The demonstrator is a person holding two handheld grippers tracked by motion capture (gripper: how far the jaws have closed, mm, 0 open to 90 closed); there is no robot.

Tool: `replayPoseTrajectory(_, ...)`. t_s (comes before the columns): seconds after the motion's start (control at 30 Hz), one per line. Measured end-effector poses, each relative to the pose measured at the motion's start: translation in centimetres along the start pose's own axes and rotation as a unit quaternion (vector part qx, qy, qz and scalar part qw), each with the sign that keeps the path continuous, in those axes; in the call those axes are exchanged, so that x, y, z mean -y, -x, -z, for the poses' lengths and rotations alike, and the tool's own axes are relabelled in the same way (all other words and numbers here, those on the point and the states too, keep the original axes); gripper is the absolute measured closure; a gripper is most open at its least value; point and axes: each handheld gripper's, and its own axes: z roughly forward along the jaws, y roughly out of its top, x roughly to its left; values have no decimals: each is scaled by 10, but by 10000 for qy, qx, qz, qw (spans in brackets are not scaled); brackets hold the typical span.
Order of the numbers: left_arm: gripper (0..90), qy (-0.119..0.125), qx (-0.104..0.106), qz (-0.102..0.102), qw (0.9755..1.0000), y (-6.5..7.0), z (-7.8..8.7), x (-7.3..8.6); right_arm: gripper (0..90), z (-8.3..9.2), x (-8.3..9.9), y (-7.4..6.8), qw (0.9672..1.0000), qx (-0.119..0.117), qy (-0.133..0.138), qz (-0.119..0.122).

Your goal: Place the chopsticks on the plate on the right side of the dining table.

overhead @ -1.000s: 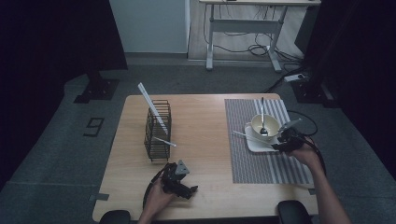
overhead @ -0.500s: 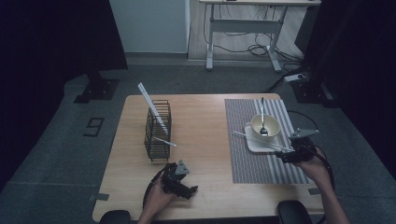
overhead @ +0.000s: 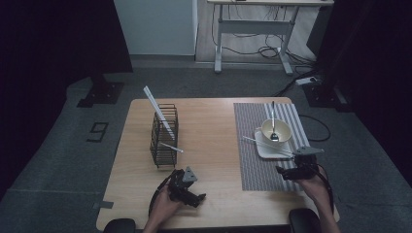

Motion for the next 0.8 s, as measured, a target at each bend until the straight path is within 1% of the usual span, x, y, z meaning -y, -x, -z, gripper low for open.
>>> replayPoseTrajectory(0.07, 0, -1, -1, 1, 10000, 0, 0, 0, 0, -9, 4, 0, 9999, 88, 9, -79)
replayPoseTrajectory(0.13, 0, -3, 1, -3, 10000, 0, 0, 0, 0, -17, 9, 2, 9996, 227, 6, -175)
replayPoseTrajectory(0.17, 0, -4, 5, -5, 10000, 0, 0, 0, 0, -21, 11, 4, 9995, 252, -23, -211)
replayPoseTrajectory(0.27, 0, -3, 15, -10, 10000, 0, -1, -1, 0, -28, 16, 7, 9991, 338, -76, -242)
replayPoseTrajectory(0.37, 0, 7, 16, -1, 10000, 1, -1, -1, 0, -32, 18, 10, 9991, 308, -68, -301)
replayPoseTrajectory(0.43, 0, 7, 19, -3, 10000, 1, -1, -1, 0, -34, 18, 12, 9989, 340, -79, -316)
replayPoseTrajectory(0.57, 0, 6, 22, -3, 10000, 1, -1, -1, 0, -38, 18, 17, 9984, 349, -46, -434)
replayPoseTrajectory(0.8, 0, 6, 29, -11, 10000, 1, -1, -1, 0, -43, 17, 22, 9983, 332, -62, -475)
